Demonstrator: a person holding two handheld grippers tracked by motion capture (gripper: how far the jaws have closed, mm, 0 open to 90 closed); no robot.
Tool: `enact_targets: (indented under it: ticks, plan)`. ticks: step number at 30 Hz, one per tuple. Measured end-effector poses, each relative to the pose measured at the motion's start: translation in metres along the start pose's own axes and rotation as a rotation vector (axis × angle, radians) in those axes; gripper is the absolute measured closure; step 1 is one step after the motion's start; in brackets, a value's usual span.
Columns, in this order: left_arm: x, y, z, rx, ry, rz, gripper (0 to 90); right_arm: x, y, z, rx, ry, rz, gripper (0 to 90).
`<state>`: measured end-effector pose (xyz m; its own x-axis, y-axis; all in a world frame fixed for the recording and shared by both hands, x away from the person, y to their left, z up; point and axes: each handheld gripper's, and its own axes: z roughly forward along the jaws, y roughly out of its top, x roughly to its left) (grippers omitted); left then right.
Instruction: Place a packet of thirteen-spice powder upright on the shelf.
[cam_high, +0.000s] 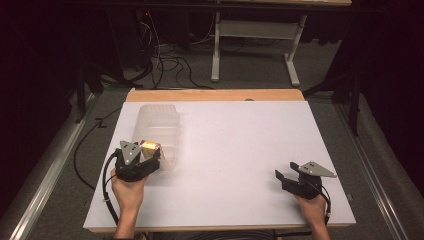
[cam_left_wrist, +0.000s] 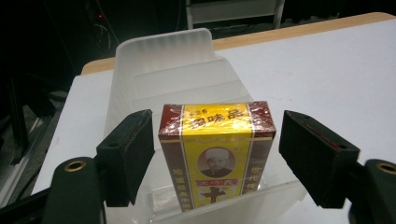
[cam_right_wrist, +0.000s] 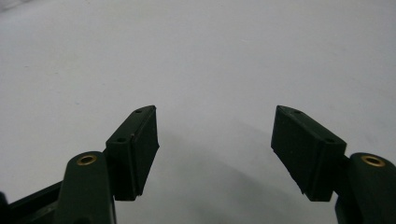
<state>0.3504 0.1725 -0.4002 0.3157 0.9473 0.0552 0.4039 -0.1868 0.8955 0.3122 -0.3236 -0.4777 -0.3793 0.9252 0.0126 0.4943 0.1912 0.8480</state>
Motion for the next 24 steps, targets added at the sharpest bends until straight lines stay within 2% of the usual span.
enact_targets:
  ticks: [6,14,16,24]
  plan:
    - [-0.005,0.007,-0.004,-0.011,-0.009,0.023,26.9,0.0,0.0,0.0,-0.001,0.0,0.001,32.1]
    - [-0.011,0.012,-0.009,-0.034,-0.037,0.026,27.6,0.0,0.0,0.0,-0.001,0.0,0.0,32.1]
    - [-0.016,0.013,-0.011,-0.051,-0.049,0.036,28.1,0.0,0.0,0.0,-0.003,0.0,0.0,31.9]
    - [-0.026,0.014,-0.012,-0.059,-0.078,0.059,27.9,0.0,0.0,0.0,-0.005,0.001,-0.006,31.9]
